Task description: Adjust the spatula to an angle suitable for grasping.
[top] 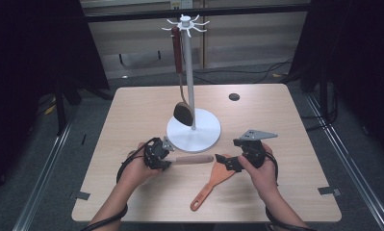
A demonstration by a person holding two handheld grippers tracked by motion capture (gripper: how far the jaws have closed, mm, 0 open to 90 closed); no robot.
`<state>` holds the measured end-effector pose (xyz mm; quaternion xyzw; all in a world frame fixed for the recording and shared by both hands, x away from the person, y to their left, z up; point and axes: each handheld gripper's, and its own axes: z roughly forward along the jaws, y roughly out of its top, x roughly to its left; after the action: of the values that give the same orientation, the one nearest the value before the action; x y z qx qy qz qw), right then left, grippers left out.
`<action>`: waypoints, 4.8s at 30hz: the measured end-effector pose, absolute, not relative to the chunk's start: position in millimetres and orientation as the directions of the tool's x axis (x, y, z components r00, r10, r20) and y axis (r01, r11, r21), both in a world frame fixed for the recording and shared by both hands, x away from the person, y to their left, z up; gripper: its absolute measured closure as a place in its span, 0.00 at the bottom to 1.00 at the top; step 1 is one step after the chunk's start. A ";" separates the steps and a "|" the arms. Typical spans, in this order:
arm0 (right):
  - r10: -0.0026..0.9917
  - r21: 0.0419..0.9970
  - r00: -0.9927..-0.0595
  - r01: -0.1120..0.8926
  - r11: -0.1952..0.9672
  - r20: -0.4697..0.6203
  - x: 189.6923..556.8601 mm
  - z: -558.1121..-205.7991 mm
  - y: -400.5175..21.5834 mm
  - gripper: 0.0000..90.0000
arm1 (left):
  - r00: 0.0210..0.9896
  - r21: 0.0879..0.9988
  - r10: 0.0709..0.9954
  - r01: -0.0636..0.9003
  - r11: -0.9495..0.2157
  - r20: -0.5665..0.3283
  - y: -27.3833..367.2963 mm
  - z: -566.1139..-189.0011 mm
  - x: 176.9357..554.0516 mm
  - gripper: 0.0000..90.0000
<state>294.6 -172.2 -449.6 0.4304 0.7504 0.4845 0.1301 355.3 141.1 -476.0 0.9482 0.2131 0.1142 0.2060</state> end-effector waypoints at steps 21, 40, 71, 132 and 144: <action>0.776 0.842 -0.589 0.518 0.149 0.225 296.1 -449.1 -175.8 0.04 | 0.932 0.405 0.351 0.286 -0.868 0.093 148.0 -468.8 346.7 0.86; 0.770 0.840 -0.595 0.521 0.151 0.231 296.2 -449.5 -174.6 0.04 | 0.955 0.355 0.283 0.235 -0.905 0.088 120.0 -465.6 356.6 0.78; 0.786 0.848 -0.572 0.515 0.123 0.233 293.0 -446.1 -185.9 0.04 | 0.945 0.436 0.311 0.240 -0.867 0.100 122.8 -445.0 350.8 0.85; 0.768 0.847 -0.591 0.516 0.127 0.245 299.8 -448.3 -174.5 0.04 | 0.728 0.945 0.686 0.228 -0.236 -0.004 133.1 -358.4 323.8 0.86; 0.766 0.850 -0.592 0.513 0.121 0.248 299.5 -447.1 -174.1 0.04 | 0.687 0.965 0.726 0.207 -0.158 -0.028 113.5 -337.5 322.6 0.86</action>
<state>299.5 -174.1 -447.1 0.4334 0.7380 0.5015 0.1262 322.6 113.5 -337.5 0.7253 0.3215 0.2304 0.5634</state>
